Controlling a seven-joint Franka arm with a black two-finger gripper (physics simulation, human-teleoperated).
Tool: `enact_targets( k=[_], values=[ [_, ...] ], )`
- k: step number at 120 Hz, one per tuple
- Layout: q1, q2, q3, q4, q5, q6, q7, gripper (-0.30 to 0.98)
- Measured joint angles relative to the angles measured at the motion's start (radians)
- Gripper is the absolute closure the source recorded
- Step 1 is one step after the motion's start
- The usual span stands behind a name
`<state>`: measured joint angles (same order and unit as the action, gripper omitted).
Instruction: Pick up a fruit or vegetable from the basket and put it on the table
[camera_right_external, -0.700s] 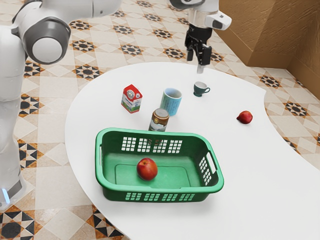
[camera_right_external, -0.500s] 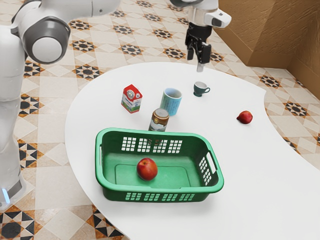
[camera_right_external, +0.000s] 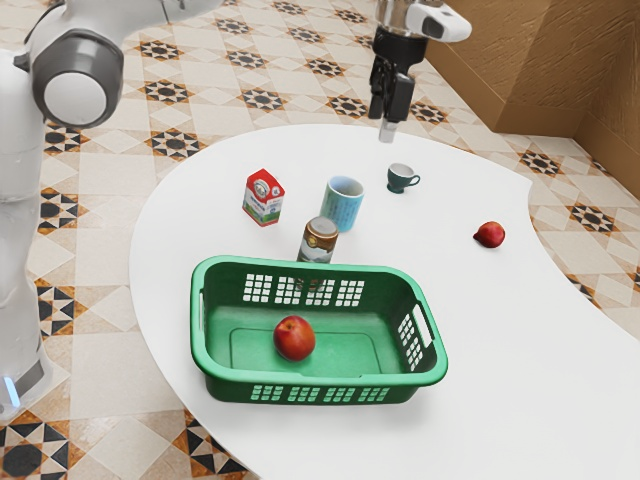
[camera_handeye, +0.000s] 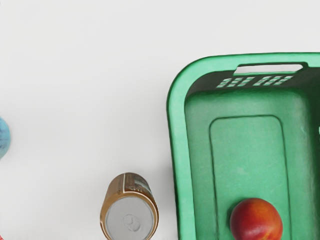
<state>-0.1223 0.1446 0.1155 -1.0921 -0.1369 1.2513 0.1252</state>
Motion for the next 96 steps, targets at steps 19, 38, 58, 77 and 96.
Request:
enact_targets(
  k=[19, 38, 58, 77, 96],
  values=[
    [-0.017, -0.100, -0.067, -0.127, 0.031, 0.029, 0.008, 0.00],
    [-0.016, -0.396, -0.114, -0.577, 0.043, 0.166, 0.013, 0.00],
    [-0.013, -0.626, -0.217, -0.880, 0.055, 0.303, 0.016, 0.00],
    [-0.013, -0.740, -0.233, -1.048, 0.056, 0.387, 0.018, 0.00],
    [-0.013, -0.751, -0.290, -1.087, 0.048, 0.454, 0.020, 0.00]
  ],
)
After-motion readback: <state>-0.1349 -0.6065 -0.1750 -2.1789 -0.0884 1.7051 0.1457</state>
